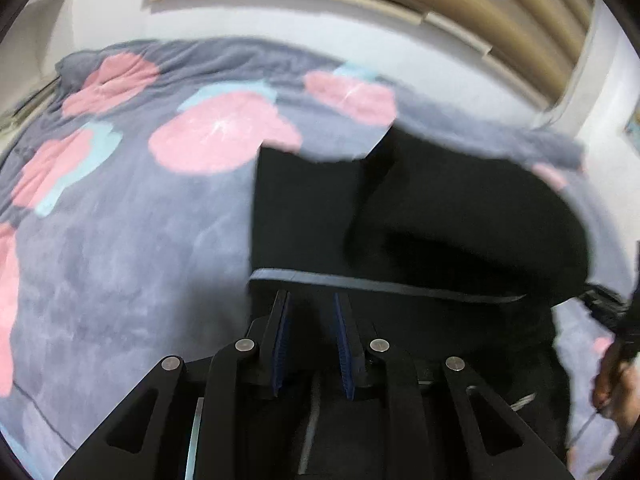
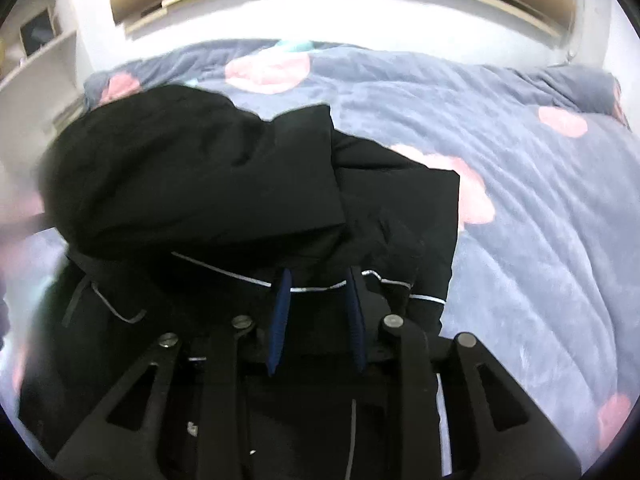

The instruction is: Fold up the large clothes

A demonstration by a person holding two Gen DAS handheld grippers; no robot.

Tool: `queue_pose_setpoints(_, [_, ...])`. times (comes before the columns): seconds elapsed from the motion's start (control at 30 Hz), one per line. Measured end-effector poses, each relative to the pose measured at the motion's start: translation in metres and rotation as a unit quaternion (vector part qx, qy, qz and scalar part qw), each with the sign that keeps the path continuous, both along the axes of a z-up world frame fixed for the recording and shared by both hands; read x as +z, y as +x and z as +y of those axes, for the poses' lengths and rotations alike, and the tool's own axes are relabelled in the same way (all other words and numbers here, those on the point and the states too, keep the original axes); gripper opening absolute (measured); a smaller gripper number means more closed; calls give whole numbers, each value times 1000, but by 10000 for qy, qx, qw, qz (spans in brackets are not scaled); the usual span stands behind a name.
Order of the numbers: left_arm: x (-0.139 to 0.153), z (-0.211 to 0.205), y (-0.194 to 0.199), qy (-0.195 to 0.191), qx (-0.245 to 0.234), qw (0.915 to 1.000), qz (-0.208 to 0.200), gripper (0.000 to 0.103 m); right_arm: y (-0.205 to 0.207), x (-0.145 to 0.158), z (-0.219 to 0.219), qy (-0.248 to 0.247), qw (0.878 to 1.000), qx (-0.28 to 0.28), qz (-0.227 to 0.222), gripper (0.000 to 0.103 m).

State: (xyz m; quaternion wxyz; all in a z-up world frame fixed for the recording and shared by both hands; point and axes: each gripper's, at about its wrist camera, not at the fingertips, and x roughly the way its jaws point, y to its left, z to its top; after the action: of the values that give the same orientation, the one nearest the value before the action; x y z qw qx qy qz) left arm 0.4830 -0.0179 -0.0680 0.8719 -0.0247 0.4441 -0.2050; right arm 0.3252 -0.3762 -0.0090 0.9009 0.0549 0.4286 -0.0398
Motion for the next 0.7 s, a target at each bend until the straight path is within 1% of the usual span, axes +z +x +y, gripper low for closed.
queue_pose_setpoints(0.1, [19, -12, 12, -264, -111, 9996, 81, 23, 7, 19, 1, -70, 9999, 70, -33, 31])
queue_pose_setpoints(0.13, [26, -14, 18, -420, -130, 9990, 97, 23, 8, 24, 0, -53, 9999, 72, -77, 32])
queue_pose_setpoints(0.17, [40, -18, 23, -631, -188, 9978, 42, 23, 12, 28, 5, -45, 9999, 56, -137, 34])
queue_pose_setpoints(0.2, [49, -23, 27, -715, -243, 9971, -42, 23, 15, 42, 6, -9, 9997, 41, -240, 39])
queue_pose_setpoints(0.23, [62, -35, 28, -755, -313, 9966, -128, 26, 16, 51, 6, 16, 9995, 33, -309, 43])
queue_pose_setpoints(0.27, [74, -45, 32, -779, -419, 9958, -231, 34, 16, 58, 4, 39, 9992, 9, -390, 53])
queue_pose_setpoints(0.3, [83, -56, 35, -766, -514, 9952, -331, 39, 22, 72, 7, 122, 9985, -13, -532, 61])
queue_pose_setpoints(0.33, [90, -66, 37, -715, -598, 9946, -448, 49, 27, 80, 9, 223, 9979, -2, -609, 63])
queue_pose_setpoints(0.37, [94, -82, 41, -562, -689, 9944, -574, 52, 37, 88, 13, 376, 9971, 18, -660, 65])
queue_pose_setpoints(0.4, [92, -94, 47, -472, -750, 9944, -567, 52, 45, 86, 25, 473, 9967, 30, -656, 66])
queue_pose_setpoints(0.43, [84, -104, 52, -457, -831, 9945, -452, 52, 57, 86, 33, 648, 9961, 83, -596, 66])
queue_pose_setpoints(0.47, [75, -111, 56, -458, -894, 9945, -303, 52, 69, 80, 44, 798, 9955, 188, -471, 66])
queue_pose_setpoints(0.5, [61, -119, 59, -412, -952, 9946, -101, 52, 79, 67, 61, 838, 9957, 249, -313, 66])
queue_pose_setpoints(0.53, [48, -125, 62, -354, -976, 9946, 49, 51, 80, 58, 58, 832, 9960, 291, -139, 66])
queue_pose_setpoints(0.57, [30, -128, 58, -267, -986, 9946, 209, 51, 83, 41, 70, 832, 9959, 347, 65, 66])
queue_pose_setpoints(0.6, [18, -128, 55, -200, -985, 9945, 301, 51, 85, 16, 77, 862, 9945, 440, 402, 65])
queue_pose_setpoints(0.63, [8, -127, 48, -156, -975, 9944, 380, 51, 81, -3, 80, 847, 9932, 473, 638, 65])
queue_pose_setpoints(0.7, [-27, -120, 40, 0, -831, 9945, 630, 51, 70, -48, 87, 762, 9898, 454, 1111, 64])
